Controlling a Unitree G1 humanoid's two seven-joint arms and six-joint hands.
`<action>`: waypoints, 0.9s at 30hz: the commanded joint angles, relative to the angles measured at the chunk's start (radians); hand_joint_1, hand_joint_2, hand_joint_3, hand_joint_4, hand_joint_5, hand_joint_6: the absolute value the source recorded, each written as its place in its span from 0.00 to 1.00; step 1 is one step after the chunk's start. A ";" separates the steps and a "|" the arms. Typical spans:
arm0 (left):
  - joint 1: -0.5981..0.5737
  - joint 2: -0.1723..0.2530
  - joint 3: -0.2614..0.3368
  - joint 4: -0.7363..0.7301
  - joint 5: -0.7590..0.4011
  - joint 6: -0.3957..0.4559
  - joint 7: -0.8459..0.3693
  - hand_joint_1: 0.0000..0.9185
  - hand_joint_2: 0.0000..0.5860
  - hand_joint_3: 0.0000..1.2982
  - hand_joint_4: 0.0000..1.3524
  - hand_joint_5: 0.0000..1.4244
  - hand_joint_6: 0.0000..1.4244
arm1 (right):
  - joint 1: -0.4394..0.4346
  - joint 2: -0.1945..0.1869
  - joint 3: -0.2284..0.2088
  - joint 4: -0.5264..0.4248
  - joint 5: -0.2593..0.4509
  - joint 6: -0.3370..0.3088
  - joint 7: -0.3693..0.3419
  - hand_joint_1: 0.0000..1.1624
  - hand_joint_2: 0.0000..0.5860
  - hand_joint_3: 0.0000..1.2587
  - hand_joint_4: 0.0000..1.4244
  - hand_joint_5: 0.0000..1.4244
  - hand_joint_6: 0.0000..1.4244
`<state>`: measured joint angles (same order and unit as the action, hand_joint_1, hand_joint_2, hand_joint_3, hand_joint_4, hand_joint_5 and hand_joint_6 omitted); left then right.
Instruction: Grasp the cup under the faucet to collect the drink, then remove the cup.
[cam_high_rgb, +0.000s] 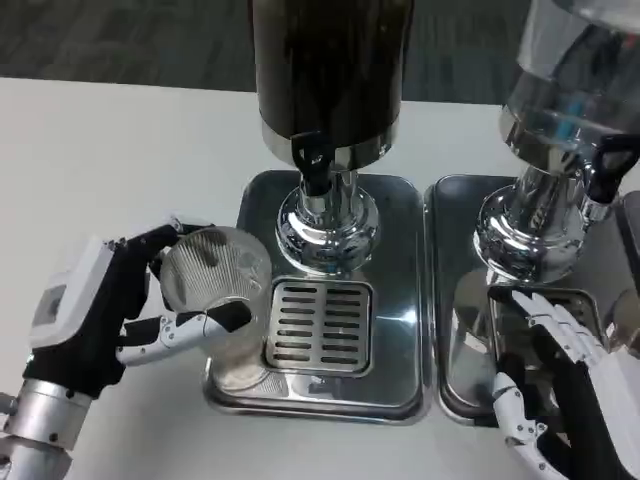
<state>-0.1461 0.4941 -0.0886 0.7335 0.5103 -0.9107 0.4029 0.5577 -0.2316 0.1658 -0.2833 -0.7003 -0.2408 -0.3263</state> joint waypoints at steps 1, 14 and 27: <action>-0.016 -0.025 0.001 -0.030 -0.024 0.005 -0.016 0.35 0.11 0.50 0.56 0.71 0.96 | 0.012 0.007 -0.001 -0.020 -0.004 -0.019 -0.018 0.22 0.98 0.15 0.08 0.07 0.07; -0.049 -0.065 -0.010 -0.019 -0.017 0.014 -0.042 0.36 0.09 0.50 0.56 0.71 0.96 | 0.020 0.001 0.000 -0.066 -0.042 -0.025 -0.013 0.24 0.97 0.16 0.08 0.07 0.08; -0.068 -0.095 -0.023 0.006 -0.014 0.005 -0.045 0.36 0.09 0.50 0.56 0.70 0.96 | 0.025 -0.006 -0.003 -0.106 -0.068 -0.019 0.000 0.26 0.98 0.16 0.09 0.07 0.07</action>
<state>-0.1922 0.4096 -0.1055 0.7369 0.5109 -0.8940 0.3562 0.5760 -0.2392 0.1682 -0.3749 -0.7763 -0.2514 -0.3270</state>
